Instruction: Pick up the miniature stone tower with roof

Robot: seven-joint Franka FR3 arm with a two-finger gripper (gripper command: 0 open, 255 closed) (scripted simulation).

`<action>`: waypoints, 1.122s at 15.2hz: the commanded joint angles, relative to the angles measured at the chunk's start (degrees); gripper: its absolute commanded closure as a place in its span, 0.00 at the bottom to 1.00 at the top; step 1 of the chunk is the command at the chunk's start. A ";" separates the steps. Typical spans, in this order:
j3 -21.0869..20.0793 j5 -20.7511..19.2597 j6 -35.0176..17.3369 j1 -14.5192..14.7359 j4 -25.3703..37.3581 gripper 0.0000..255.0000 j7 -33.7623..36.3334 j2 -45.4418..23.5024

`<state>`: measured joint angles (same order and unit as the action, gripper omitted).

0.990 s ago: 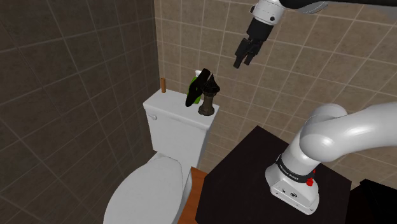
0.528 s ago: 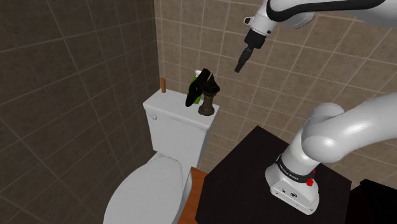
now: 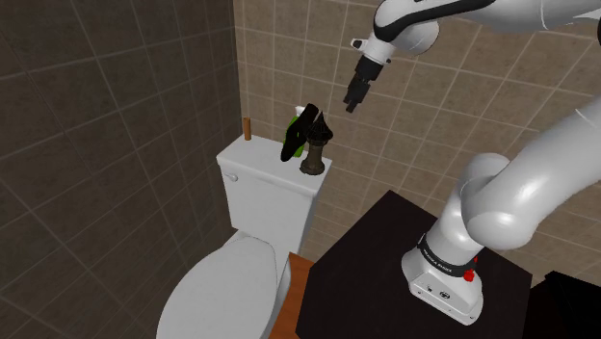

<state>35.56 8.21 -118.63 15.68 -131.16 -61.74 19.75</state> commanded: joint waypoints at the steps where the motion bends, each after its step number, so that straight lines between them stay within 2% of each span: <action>1: 4.09 3.93 -0.55 2.81 3.40 0.00 -9.49 -5.76; 3: 7.51 9.21 0.16 5.10 7.62 0.00 -18.66 -12.32; 5: 9.70 15.36 1.96 5.98 12.41 0.00 -27.92 -19.55; 7: 10.16 21.36 4.60 5.05 17.66 0.00 -36.46 -26.89; 10: 7.89 28.18 8.91 1.07 26.15 0.00 -46.65 -36.70; 11: 7.04 29.30 9.83 -0.06 28.16 0.00 -48.52 -38.67; 17: 5.90 31.37 6.87 -0.79 26.19 0.00 -50.84 -40.73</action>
<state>41.66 39.10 -111.30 15.08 -104.78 -112.04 -20.45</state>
